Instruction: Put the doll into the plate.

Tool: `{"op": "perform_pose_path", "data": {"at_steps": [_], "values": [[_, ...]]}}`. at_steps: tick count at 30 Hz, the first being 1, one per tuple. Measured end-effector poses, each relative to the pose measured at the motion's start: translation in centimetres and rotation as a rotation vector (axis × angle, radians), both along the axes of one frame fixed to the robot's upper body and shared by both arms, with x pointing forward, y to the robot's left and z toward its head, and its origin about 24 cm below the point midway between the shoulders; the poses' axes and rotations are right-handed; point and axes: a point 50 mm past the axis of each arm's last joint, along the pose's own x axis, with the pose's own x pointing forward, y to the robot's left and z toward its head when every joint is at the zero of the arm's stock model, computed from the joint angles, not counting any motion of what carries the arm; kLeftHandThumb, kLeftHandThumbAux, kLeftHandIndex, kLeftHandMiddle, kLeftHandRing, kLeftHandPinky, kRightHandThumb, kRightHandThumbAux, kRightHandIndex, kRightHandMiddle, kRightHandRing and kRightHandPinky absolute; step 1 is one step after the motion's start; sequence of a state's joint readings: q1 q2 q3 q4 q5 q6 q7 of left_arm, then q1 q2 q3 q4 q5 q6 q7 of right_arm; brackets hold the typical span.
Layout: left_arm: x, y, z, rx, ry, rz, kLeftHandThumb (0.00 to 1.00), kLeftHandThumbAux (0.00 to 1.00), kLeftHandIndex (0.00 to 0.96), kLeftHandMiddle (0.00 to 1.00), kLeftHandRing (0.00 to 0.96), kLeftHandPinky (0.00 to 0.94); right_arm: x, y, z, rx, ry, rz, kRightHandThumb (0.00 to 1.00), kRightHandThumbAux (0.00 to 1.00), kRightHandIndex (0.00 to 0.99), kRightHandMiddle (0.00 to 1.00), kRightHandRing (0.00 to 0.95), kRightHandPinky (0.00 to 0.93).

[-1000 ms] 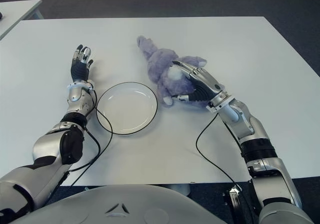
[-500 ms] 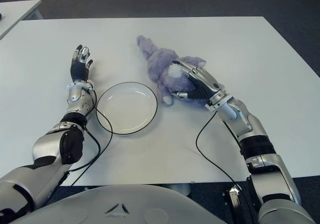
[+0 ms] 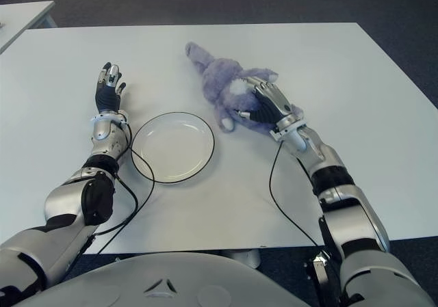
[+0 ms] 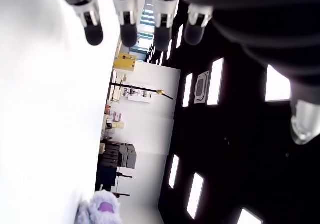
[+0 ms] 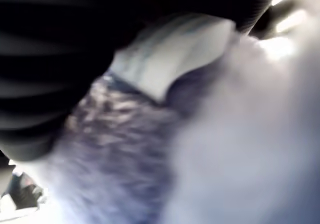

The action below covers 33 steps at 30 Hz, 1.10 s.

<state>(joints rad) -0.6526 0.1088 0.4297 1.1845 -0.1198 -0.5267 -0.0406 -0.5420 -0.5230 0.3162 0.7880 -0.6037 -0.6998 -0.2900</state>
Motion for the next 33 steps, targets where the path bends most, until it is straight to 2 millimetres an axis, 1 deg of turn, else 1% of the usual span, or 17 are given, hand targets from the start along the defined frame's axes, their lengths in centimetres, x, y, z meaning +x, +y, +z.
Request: {"op": "perform_pose_path", "data": {"at_steps": [2,3,5,8,9,10,11,12,14,15,17,18,25,27,28,30,33], "values": [[0.0,0.0,0.0,0.000,0.000,0.000,0.000,0.416,0.021,0.083,0.054,0.011,0.6,0.3,-0.1,0.013,-0.001,-0.020,0.694,0.701,0.437,0.379,0.460,0.571],[0.0,0.0,0.0,-0.001,0.000,0.000,0.000,0.415,0.024,0.084,0.055,0.015,0.8,0.4,-0.1,0.019,-0.003,-0.030,0.695,0.701,0.440,0.415,0.495,0.604],[0.0,0.0,0.0,-0.002,0.000,0.000,0.000,0.415,0.025,0.084,0.055,0.016,1.2,0.7,-0.2,0.029,-0.003,-0.046,0.695,0.701,0.440,0.425,0.506,0.615],[0.0,-0.1,0.0,-0.002,0.000,0.000,0.000,0.415,0.033,0.088,0.056,0.015,1.7,0.9,-0.3,0.041,-0.004,-0.065,0.695,0.701,0.443,0.522,0.574,0.688],[0.0,-0.1,0.0,-0.003,-0.001,0.000,0.000,0.413,0.035,0.090,0.058,0.017,1.8,1.0,-0.3,0.044,-0.005,-0.071,0.694,0.702,0.444,0.597,0.624,0.730],[0.0,-0.1,0.0,-0.003,-0.002,0.000,0.000,0.412,0.035,0.090,0.058,0.017,1.9,1.0,-0.3,0.045,-0.005,-0.075,0.694,0.702,0.444,0.610,0.632,0.737],[0.0,0.0,0.0,-0.005,-0.004,0.000,0.000,0.410,0.038,0.092,0.060,0.019,2.0,1.1,-0.3,0.046,-0.006,-0.080,0.462,0.568,0.634,0.679,0.684,0.759],[0.0,0.0,0.0,-0.007,-0.007,-0.001,0.000,0.409,0.038,0.093,0.060,0.020,2.1,1.1,-0.3,0.047,-0.007,-0.085,0.400,0.535,0.683,0.697,0.697,0.764],[0.0,0.0,0.0,-0.012,-0.012,0.003,0.000,0.409,0.041,0.094,0.061,0.022,2.3,1.2,-0.3,0.051,-0.010,-0.097,0.370,0.531,0.728,0.726,0.720,0.759],[-0.1,0.0,0.0,-0.014,-0.014,0.004,0.000,0.410,0.043,0.095,0.062,0.021,2.3,1.2,-0.3,0.051,-0.013,-0.101,0.352,0.547,0.747,0.758,0.762,0.797],[-0.1,0.1,0.0,-0.019,-0.016,0.008,0.000,0.410,0.043,0.096,0.062,0.021,2.4,1.2,-0.3,0.050,-0.017,-0.110,0.346,0.552,0.753,0.768,0.775,0.809],[-0.1,0.1,0.0,-0.022,-0.016,0.011,0.000,0.411,0.045,0.098,0.063,0.020,2.5,1.2,-0.4,0.050,-0.019,-0.115,0.343,0.579,0.765,0.794,0.796,0.825],[-0.1,0.3,0.0,-0.027,-0.018,0.018,0.000,0.412,0.046,0.100,0.064,0.019,2.8,1.4,-0.4,0.051,-0.026,-0.136,0.341,0.606,0.776,0.817,0.812,0.836],[-0.1,0.3,0.0,-0.027,-0.018,0.018,0.000,0.411,0.047,0.100,0.064,0.019,2.9,1.4,-0.4,0.050,-0.026,-0.141,0.349,0.631,0.773,0.821,0.815,0.834],[-0.1,0.3,0.0,-0.028,-0.018,0.018,0.000,0.409,0.048,0.100,0.067,0.024,2.9,1.4,-0.4,0.051,-0.026,-0.143,0.353,0.682,0.782,0.844,0.836,0.855],[-0.1,0.3,0.0,-0.028,-0.018,0.018,0.000,0.409,0.050,0.100,0.068,0.030,2.9,1.4,-0.4,0.056,-0.023,-0.147,0.342,0.731,0.793,0.863,0.849,0.854],[-0.1,0.3,0.0,-0.030,-0.019,0.019,0.000,0.416,0.050,0.100,0.068,0.032,3.1,1.5,-0.4,0.067,-0.018,-0.155,0.331,0.760,0.801,0.875,0.863,0.860]]}}
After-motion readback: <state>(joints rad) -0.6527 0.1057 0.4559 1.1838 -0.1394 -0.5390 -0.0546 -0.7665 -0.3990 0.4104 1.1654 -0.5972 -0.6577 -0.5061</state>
